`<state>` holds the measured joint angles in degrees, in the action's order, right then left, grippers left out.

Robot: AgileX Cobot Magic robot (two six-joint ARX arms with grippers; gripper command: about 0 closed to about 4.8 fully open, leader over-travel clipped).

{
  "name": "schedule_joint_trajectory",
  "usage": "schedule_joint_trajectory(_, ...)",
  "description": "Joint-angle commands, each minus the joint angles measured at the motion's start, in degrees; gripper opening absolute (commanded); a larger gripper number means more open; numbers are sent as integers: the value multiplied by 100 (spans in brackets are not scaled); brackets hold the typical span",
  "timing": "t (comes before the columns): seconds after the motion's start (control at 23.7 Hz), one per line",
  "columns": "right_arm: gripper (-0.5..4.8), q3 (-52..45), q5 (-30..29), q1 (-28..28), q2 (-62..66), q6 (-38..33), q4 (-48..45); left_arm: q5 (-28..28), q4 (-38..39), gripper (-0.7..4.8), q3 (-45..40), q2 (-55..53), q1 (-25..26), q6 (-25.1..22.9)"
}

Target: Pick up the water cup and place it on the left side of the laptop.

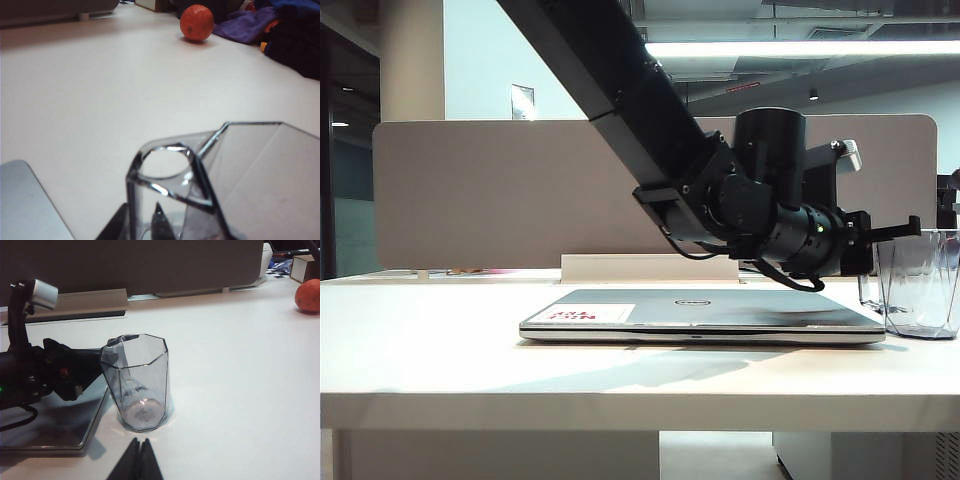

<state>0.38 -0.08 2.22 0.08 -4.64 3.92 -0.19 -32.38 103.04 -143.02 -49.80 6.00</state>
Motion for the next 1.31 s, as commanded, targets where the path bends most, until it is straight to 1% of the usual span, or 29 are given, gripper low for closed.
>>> schedule_joint_trajectory(0.04, -6, -15, -9, 0, -9, 11, -72, 24, -116, 57, 44, 37, 15, -20)
schedule_joint_trajectory(0.38, -6, -15, -7, 0, -9, 13, -70, 46, -116, 57, 96, 11, 109, -2)
schedule_joint_trajectory(0.46, -6, -15, -9, 0, -9, 13, -70, 186, -98, 57, 264, -79, 120, -4)
schedule_joint_trajectory(0.51, -6, -15, -9, -2, -9, 13, -70, 426, -31, 57, 474, -197, 129, -4)
schedule_joint_trajectory(0.59, -6, -15, -7, 0, -9, 13, -70, 437, 203, 57, 605, -227, 127, -7)
schedule_joint_trajectory(0.68, -6, -15, -7, -2, -9, 13, -70, 422, 236, 57, 605, -227, 105, -9)
schedule_joint_trajectory(0.8, -6, -15, -7, -2, -9, 13, -70, 387, 415, 57, 605, -225, 120, -280)
schedule_joint_trajectory(0.84, -6, -15, -7, -2, -9, 13, -70, 393, 420, 57, 603, -225, 129, -271)
schedule_joint_trajectory(0.97, -6, -15, -9, -2, -9, 13, -68, 708, 402, 57, 605, -225, 153, -431)
schedule_joint_trajectory(1.01, -6, -15, -9, -2, -9, 11, -68, 927, 404, 57, 605, -243, 162, -431)
schedule_joint_trajectory(1.06, -6, -15, -9, -2, -9, 13, -66, 1025, 407, 57, 605, -249, 162, -426)
schedule_joint_trajectory(1.31, -6, -15, -7, -2, -9, 13, -63, 1073, 409, 58, 605, -247, 149, -428)
